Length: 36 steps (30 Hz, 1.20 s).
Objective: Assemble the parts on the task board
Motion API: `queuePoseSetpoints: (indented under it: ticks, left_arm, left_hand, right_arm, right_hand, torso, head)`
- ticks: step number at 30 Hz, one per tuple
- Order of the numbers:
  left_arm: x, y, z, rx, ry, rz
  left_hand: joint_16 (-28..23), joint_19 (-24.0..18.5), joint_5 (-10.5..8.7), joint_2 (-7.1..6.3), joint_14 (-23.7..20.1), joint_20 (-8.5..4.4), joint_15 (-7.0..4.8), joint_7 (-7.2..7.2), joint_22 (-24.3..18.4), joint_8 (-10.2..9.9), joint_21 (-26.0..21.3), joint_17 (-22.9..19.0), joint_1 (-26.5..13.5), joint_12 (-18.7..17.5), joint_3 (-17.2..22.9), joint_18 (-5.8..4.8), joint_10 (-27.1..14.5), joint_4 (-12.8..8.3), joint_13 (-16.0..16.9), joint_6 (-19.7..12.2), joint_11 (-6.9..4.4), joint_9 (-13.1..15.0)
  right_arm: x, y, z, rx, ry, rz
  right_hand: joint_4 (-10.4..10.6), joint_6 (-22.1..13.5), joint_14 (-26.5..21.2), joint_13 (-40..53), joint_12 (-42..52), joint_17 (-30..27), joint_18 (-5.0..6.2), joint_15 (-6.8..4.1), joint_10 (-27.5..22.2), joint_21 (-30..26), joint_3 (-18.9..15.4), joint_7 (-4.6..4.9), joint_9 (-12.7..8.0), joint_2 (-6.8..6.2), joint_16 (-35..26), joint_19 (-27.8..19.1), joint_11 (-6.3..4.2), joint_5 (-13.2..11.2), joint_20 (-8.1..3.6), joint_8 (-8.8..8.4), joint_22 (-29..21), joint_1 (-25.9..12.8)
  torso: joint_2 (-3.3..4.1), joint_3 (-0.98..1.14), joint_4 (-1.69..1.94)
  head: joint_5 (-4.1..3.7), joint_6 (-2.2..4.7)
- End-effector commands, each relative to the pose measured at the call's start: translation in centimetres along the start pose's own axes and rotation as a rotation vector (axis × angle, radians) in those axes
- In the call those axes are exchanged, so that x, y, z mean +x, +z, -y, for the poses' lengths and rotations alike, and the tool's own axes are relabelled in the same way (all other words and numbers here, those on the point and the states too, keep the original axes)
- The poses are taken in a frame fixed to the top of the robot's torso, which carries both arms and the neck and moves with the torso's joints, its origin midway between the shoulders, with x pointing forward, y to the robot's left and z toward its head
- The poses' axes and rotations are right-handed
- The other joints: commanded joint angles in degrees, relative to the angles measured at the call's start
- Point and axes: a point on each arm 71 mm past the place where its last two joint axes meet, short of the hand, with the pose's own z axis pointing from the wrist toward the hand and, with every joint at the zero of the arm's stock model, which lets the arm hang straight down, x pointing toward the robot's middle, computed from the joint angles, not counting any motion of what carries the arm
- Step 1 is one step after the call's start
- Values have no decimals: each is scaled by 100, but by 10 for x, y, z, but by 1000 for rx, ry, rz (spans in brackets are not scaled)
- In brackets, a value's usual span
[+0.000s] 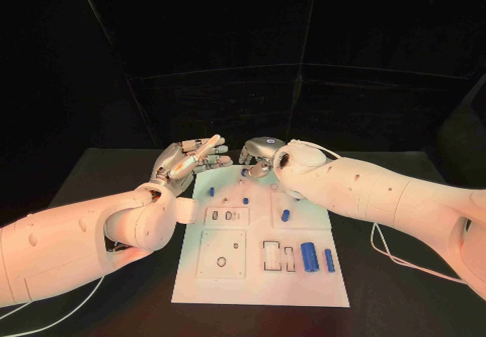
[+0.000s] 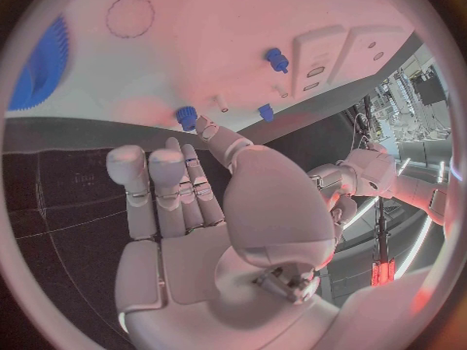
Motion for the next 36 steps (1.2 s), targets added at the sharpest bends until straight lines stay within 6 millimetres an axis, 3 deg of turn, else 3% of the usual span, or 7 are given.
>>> queuePoseSetpoints:
  ticks: [1, 14, 19, 20, 23, 26, 36]
  left_arm:
    - [0, 1, 2, 9, -1, -11]
    - [-6, -1, 3, 11, 4, -1]
    - [-8, -1, 3, 12, 8, 6]
    - [-9, -1, 4, 12, 9, 7]
    - [-11, -1, 4, 12, 10, 10]
    - [-11, 0, 4, 12, 11, 10]
    - [-12, 1, 3, 12, 11, 10]
  left_hand:
    - [-37, 32, 30, 10, 35, 9, 14, 18, -5, -28, 2, 5, 62, 0, -10, 79, 36, -34, 1, 40, -6, 1]
    - [-40, 34, 30, 11, 37, 9, 14, 17, -7, -31, 0, 6, 62, -4, -10, 79, 35, -38, 0, 41, -6, 0]
    - [-41, 35, 30, 11, 38, 9, 14, 15, -7, -31, -1, 6, 62, -4, -10, 79, 35, -40, 0, 42, -6, 0]
    - [-41, 35, 30, 11, 38, 9, 14, 15, -7, -31, -1, 6, 62, -4, -10, 79, 35, -40, 0, 42, -6, 0]
    - [-41, 35, 30, 11, 38, 9, 14, 15, -7, -31, -1, 6, 62, -4, -10, 79, 35, -40, 0, 42, -6, 0]
    - [-42, 37, 30, 11, 40, 8, 14, 13, -8, -32, -2, 6, 63, -6, -10, 79, 36, -42, 0, 44, -7, 0]
    - [-44, 38, 30, 10, 41, 8, 13, 12, -9, -32, -2, 7, 63, -7, -10, 79, 36, -45, 0, 45, -8, 0]
  right_arm:
    - [-5, -2, -1, -22, 22, 45]
    - [-25, -44, 49, 73, 142, 140]
    - [-35, -73, 83, 173, 264, 138]
    - [-36, -80, 93, 208, 299, 119]
    - [-36, -91, 109, 260, 347, 89]
    - [-35, -96, 118, 288, 350, 69]
    - [-26, -91, 119, 282, 244, -28]
  right_hand:
    - [33, -132, -12, 5, 65, -8, 34, -16, -18, -26, -114, -13, 1, -44, -9, -7, -17, 7, -6, -13, -21, 24]
    - [227, 177, 159, 82, 464, 375, -54, -28, 538, 174, -405, 98, 54, -26, 267, 362, -24, 399, -20, 93, 386, 2]
    - [489, 179, 332, 574, 1365, 1077, -166, -218, 1792, 489, -872, -105, 41, -337, 748, 800, -294, 786, -157, 95, 982, -358]
    - [681, 106, 401, 1069, 1962, 1509, -202, -295, 1865, 577, -1259, -156, 35, -394, 1037, 911, -373, 887, -254, 92, 1139, -436]
    - [1119, -100, 432, 1973, 2932, 2017, -229, -233, 1437, 636, -1932, -100, 34, -284, 1357, 966, -306, 1083, -228, 87, 1249, -535]
    - [1520, -266, 464, 3759, 4675, 2575, -250, -147, 823, 713, -2677, -45, 40, -42, 1702, 1029, -220, 1087, -141, 216, 1388, -98]
    - [1440, -334, 683, 6346, 6896, 3973, -405, -99, 1795, 1085, -2897, 5, 35, 56, 2357, 1550, -172, 926, -83, 390, 2190, 519]
  torso:
    - [0, 4, -1]
    - [-28, -5, -53]
    - [-42, 4, -99]
    - [-45, 3, -106]
    - [-41, -5, -98]
    - [-30, 7, -78]
    - [-27, 2, -57]
  head:
    - [12, -8]
    - [-1, 54]
    - [11, 62]
    - [11, 64]
    - [-20, 77]
    - [-53, 75]
    - [-89, 67]
